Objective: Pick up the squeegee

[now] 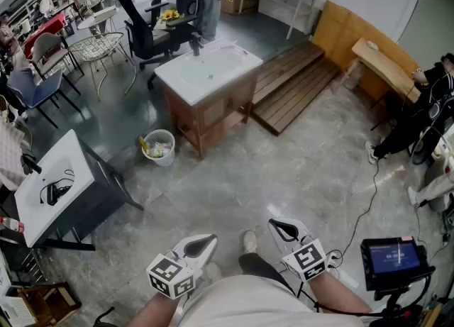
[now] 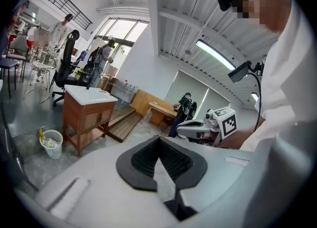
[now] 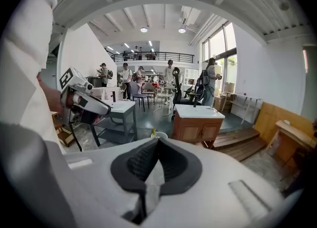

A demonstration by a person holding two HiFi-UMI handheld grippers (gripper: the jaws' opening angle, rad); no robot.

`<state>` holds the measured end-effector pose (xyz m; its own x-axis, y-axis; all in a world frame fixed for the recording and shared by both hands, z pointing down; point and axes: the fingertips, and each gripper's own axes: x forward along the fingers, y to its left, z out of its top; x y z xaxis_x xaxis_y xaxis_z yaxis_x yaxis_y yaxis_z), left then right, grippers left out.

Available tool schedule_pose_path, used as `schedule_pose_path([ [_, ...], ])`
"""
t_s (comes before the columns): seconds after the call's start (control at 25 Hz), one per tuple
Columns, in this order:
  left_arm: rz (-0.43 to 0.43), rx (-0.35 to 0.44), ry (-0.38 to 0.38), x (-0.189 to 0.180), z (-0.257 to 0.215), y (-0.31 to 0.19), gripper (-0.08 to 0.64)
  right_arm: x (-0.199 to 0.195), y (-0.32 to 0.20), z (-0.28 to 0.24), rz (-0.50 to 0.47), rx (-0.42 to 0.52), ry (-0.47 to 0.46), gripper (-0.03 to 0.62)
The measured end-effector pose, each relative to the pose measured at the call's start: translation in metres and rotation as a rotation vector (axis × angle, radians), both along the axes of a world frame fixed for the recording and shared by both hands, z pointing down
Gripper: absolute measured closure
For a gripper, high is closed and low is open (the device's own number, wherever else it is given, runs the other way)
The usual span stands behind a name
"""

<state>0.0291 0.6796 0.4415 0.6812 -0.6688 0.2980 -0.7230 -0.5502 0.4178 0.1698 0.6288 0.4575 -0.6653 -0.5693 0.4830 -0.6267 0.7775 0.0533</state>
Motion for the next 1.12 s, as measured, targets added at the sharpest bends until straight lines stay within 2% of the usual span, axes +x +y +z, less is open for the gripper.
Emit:
schedule_pose_path([
  [0.12,-0.005,0.014,0.005,0.005,-0.006,-0.031,0.552,0.005,-0.035,-0.006,0.009,0.028,-0.019,0.591],
  [0.24,-0.025,0.018,0.011,0.026,-0.014,-0.073,0.552,0.025,-0.082,-0.009,0.012,0.04,-0.031,0.591],
  [0.4,-0.028,0.026,-0.028,0.051,-0.014,-0.122,0.552,0.045,-0.13,-0.002,-0.002,0.023,-0.065,0.591],
  [0.6,-0.022,0.05,-0.065,0.092,-0.025,-0.183,0.552,0.081,-0.19,0.013,-0.018,-0.02,-0.035,0.588],
  [0.72,-0.025,0.063,-0.089,0.111,-0.028,-0.213,0.552,0.095,-0.218,0.017,-0.04,-0.013,-0.02,0.566],
  [0.96,-0.036,0.042,-0.093,0.119,-0.015,-0.261,0.552,0.092,-0.27,0.025,-0.033,-0.018,-0.047,0.53],
  [1.12,-0.04,0.046,-0.084,0.11,-0.007,-0.305,0.542,0.081,-0.311,0.03,-0.044,-0.019,-0.043,0.518],
])
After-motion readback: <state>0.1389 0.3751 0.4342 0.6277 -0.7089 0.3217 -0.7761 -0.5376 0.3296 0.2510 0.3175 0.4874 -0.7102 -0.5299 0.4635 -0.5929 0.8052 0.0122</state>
